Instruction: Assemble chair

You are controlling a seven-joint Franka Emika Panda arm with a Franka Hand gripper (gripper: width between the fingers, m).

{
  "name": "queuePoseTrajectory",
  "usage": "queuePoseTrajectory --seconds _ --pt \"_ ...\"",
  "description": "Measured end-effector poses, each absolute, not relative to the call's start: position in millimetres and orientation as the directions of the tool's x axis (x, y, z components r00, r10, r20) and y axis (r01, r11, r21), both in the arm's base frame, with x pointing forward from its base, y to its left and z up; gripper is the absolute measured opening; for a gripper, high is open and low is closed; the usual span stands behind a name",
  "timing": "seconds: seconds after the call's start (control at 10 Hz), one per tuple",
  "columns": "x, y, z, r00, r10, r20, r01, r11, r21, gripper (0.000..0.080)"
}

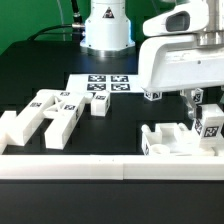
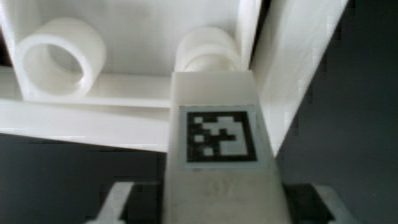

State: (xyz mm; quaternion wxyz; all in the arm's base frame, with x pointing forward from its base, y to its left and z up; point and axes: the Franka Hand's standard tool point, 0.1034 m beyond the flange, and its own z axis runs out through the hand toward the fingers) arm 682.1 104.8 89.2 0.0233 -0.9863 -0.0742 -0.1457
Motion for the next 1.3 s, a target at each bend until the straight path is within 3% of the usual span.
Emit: queuePoseTrajectory --seconds 0.6,0.8,0.9,1.0,1.3 --pt "682.9 105.1 89.3 0.93 0.137 0.34 0.154 -0.988 -0.022 0.0291" --pt "682.8 105.1 89.1 0.93 0.137 0.34 0.154 -0.988 -0.022 0.0573" --pt "682.8 105.1 89.0 0.93 0.137 0.34 0.154 -0.988 -0.022 0.0573" --pt "682.8 105.1 89.0 0.93 0.137 0.34 0.154 -0.988 -0.022 0.0636" --pt "682.9 104.6 92.3 0.931 0.139 0.338 0.156 -0.988 -0.021 0.0649"
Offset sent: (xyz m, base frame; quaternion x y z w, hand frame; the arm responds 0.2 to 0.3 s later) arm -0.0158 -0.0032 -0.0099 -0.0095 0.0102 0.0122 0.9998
